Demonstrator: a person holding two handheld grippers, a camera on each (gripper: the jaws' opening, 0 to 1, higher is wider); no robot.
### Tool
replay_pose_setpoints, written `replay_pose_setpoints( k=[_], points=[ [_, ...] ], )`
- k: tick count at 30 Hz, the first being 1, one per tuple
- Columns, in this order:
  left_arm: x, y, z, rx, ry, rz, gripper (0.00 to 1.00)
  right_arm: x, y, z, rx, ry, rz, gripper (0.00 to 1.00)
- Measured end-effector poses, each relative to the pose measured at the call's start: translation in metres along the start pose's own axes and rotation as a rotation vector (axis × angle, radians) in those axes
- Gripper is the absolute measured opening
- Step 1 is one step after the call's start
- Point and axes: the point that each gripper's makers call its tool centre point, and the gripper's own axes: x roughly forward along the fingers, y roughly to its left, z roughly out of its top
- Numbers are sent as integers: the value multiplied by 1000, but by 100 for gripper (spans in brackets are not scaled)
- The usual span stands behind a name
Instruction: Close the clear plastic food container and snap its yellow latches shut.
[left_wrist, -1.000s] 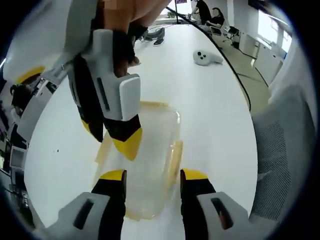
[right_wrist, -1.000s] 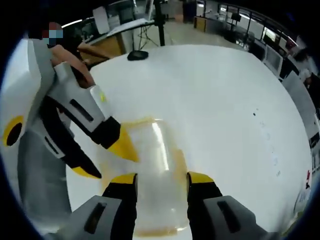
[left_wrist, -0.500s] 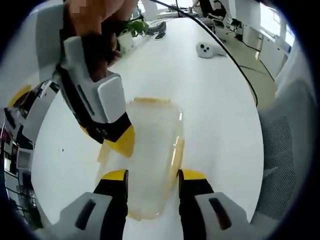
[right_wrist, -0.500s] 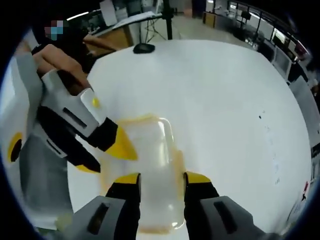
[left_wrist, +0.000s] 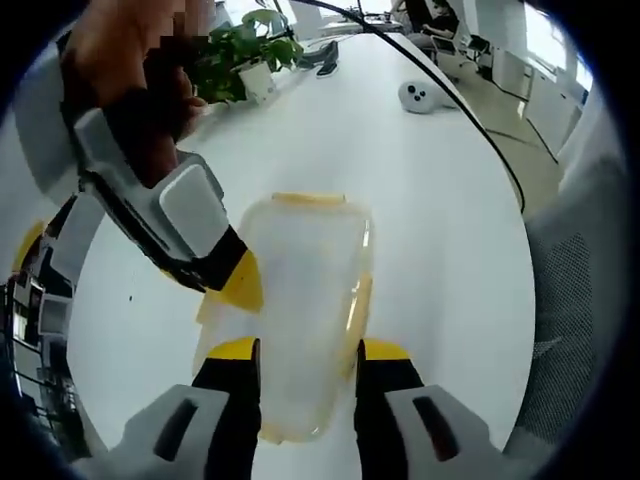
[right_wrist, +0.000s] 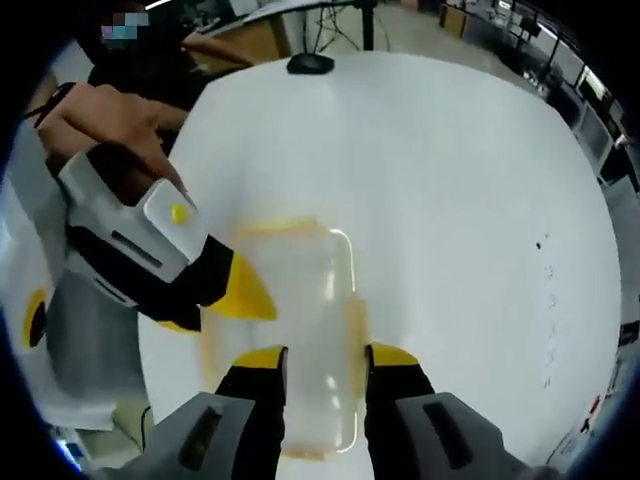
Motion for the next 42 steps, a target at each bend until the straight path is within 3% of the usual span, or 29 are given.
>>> replay_pose_setpoints(
  k=[4, 6, 9, 13, 23, 32, 36, 39, 42],
  points=[
    [-1, 0, -1, -2, -16, 0, 34, 0, 0, -2, 7, -6, 34, 29],
    [1, -3, 1, -2, -20, -20, 34, 2, 8, -6, 28, 35, 78, 29],
    [-1, 0, 0, 9, -14, -5, 34, 5, 0, -5, 23, 18, 89, 29],
    [0, 1, 0, 11, -23, -5, 34, 4, 3, -5, 11, 28, 73, 29],
    [-1, 1, 1, 45, -26, 11, 38, -1, 0, -4, 33, -20, 34, 30],
    [-3, 0, 3, 29, -49, -10, 38, -2, 0, -1, 66, -58, 7, 32],
    [-9, -5, 7, 17, -65, -63, 31, -8, 1, 1, 105, -91, 13, 35],
    [-14, 0, 8, 30, -76, -49, 35, -13, -1, 1, 90, -97, -9, 38],
    [-15, 1, 6, -8, -72, -76, 41, -16, -1, 1, 97, -106, -14, 39]
  ],
)
